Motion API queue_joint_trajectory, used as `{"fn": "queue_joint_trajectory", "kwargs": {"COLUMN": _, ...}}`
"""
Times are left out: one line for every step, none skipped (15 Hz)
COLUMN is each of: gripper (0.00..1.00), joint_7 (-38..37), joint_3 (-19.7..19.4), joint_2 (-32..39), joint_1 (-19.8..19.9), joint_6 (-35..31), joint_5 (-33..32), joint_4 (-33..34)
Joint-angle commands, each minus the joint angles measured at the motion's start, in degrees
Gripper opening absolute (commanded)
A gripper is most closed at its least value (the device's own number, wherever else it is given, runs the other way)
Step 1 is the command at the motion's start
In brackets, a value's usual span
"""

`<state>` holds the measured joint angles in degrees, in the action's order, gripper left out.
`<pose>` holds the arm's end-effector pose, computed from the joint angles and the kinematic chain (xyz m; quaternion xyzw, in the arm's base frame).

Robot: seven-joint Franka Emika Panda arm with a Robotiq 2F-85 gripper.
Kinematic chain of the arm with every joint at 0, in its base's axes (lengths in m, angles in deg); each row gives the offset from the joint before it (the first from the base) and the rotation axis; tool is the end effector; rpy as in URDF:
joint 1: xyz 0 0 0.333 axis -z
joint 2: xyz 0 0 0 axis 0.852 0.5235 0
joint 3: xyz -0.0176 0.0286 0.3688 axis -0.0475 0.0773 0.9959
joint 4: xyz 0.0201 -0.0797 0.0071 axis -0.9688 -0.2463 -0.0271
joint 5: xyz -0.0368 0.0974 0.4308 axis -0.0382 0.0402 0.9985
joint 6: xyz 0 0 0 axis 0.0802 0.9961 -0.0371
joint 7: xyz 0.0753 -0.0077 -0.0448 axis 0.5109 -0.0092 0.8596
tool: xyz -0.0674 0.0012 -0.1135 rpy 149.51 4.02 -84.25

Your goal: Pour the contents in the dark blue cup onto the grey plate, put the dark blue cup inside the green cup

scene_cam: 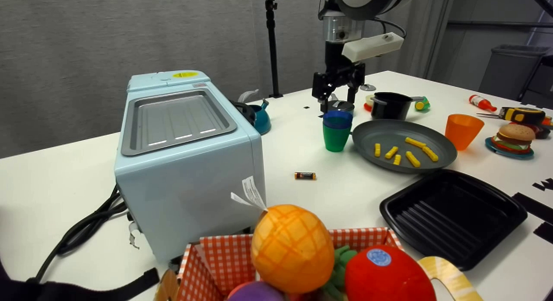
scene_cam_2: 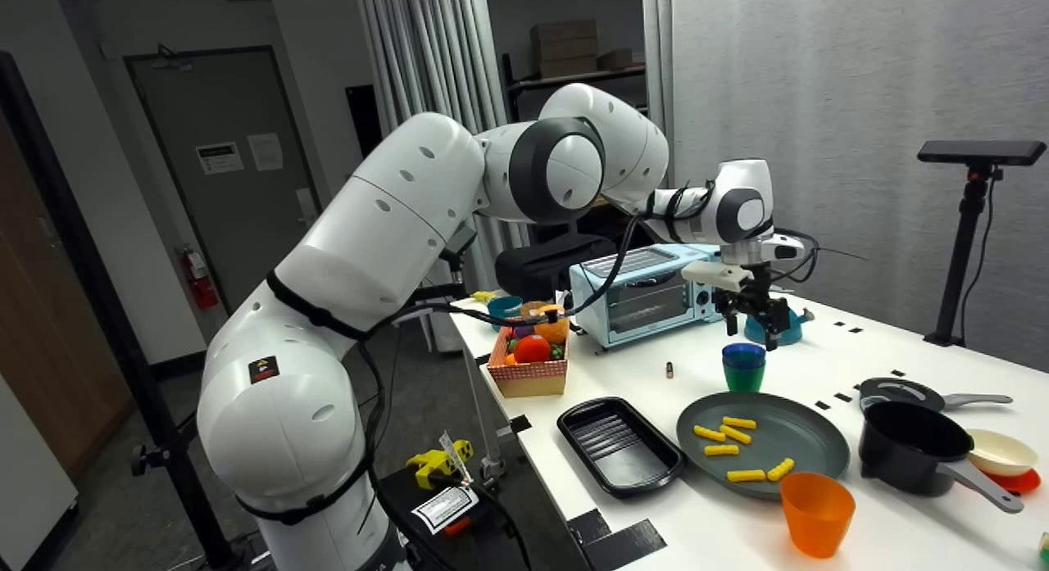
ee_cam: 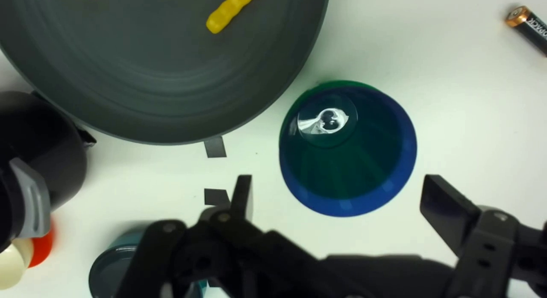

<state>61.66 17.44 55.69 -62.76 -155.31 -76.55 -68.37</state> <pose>0.8427 0.0586 0.2212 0.9960 -0.0795 0.0175 0.0365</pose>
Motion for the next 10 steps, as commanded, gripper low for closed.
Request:
{"fn": "queue_joint_trajectory", "kwargs": {"gripper": 1.00, "joint_7": 0.25, "joint_3": -1.00, "joint_2": 1.01, "joint_1": -0.67, "joint_6": 1.38, "joint_5": 1.38, "joint_4": 2.73}}
{"fn": "queue_joint_trajectory", "kwargs": {"gripper": 1.00, "joint_7": 0.39, "joint_3": -0.94, "joint_2": 0.74, "joint_1": -0.58, "joint_6": 1.19, "joint_5": 1.43, "joint_4": 2.55}}
{"fn": "queue_joint_trajectory", "kwargs": {"gripper": 1.00, "joint_7": 0.69, "joint_3": -0.81, "joint_2": 0.14, "joint_1": -0.40, "joint_6": 0.84, "joint_5": 1.53, "joint_4": 2.03}}
{"fn": "queue_joint_trajectory", "kwargs": {"gripper": 1.00, "joint_7": 0.71, "joint_3": -0.80, "joint_2": -0.44, "joint_1": -0.31, "joint_6": 0.55, "joint_5": 1.58, "joint_4": 1.52}}
{"fn": "queue_joint_trajectory", "kwargs": {"gripper": 1.00, "joint_7": 0.87, "joint_3": -0.85, "joint_2": -1.54, "joint_1": -0.16, "joint_6": 0.07, "joint_5": 1.51, "joint_4": 0.42}}
{"fn": "queue_joint_trajectory", "kwargs": {"gripper": 1.00, "joint_7": 0.98, "joint_3": -0.95, "joint_2": -2.53, "joint_1": -0.05, "joint_6": -0.52, "joint_5": 1.42, "joint_4": -0.52}}
{"fn": "queue_joint_trajectory", "kwargs": {"gripper": 1.00, "joint_7": 1.09, "joint_3": -0.98, "joint_2": -3.42, "joint_1": 0.12, "joint_6": -0.76, "joint_5": 1.47, "joint_4": -1.23}}
{"fn": "queue_joint_trajectory", "kwargs": {"gripper": 1.00, "joint_7": 1.11, "joint_3": -1.07, "joint_2": -4.84, "joint_1": 0.32, "joint_6": -0.67, "joint_5": 1.56, "joint_4": -2.38}}
{"fn": "queue_joint_trajectory", "kwargs": {"gripper": 1.00, "joint_7": 1.52, "joint_3": -1.04, "joint_2": -6.10, "joint_1": 0.55, "joint_6": -0.88, "joint_5": 1.63, "joint_4": -3.43}}
{"fn": "queue_joint_trajectory", "kwargs": {"gripper": 1.00, "joint_7": 1.99, "joint_3": -1.08, "joint_2": -7.67, "joint_1": 0.79, "joint_6": -1.50, "joint_5": 1.57, "joint_4": -4.94}}
